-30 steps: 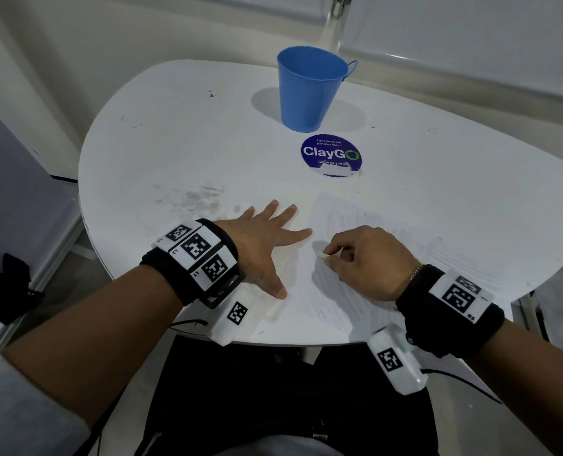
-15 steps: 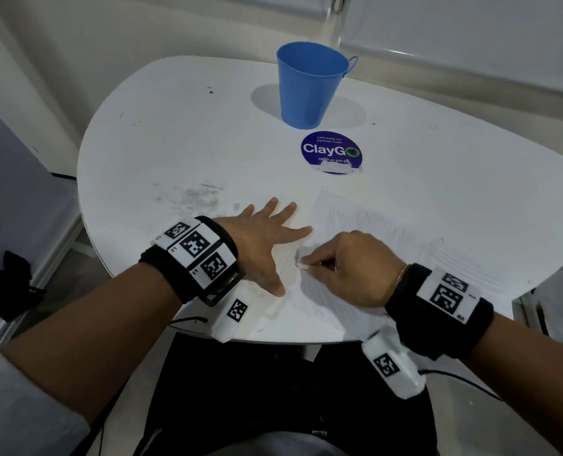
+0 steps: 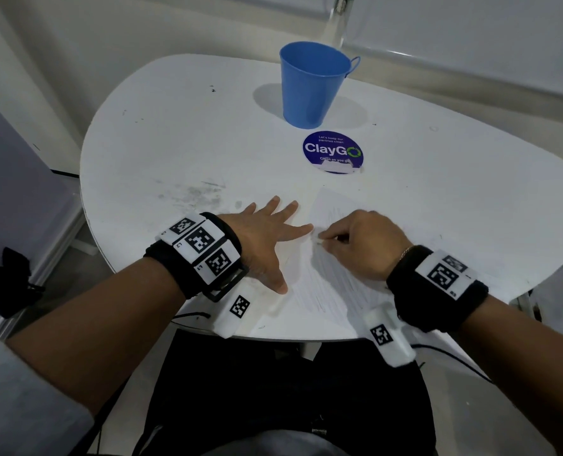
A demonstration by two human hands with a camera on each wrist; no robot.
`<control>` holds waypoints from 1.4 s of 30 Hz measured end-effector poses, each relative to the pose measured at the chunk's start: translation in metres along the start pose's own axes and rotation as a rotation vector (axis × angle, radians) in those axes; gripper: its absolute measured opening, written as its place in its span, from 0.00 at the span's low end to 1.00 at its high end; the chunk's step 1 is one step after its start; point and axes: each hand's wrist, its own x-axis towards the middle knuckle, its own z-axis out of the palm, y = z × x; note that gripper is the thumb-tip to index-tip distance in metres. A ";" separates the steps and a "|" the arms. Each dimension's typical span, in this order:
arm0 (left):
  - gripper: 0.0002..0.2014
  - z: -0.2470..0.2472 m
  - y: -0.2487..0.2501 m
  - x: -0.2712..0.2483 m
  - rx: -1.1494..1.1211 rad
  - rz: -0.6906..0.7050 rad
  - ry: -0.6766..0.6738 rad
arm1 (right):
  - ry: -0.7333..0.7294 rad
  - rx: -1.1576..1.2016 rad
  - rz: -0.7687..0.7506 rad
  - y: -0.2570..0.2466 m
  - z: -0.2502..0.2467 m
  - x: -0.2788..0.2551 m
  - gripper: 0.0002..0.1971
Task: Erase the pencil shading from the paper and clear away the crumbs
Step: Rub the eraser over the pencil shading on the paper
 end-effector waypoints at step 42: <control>0.58 0.000 -0.004 0.003 0.012 0.004 -0.011 | -0.005 -0.015 0.008 -0.009 -0.005 0.012 0.08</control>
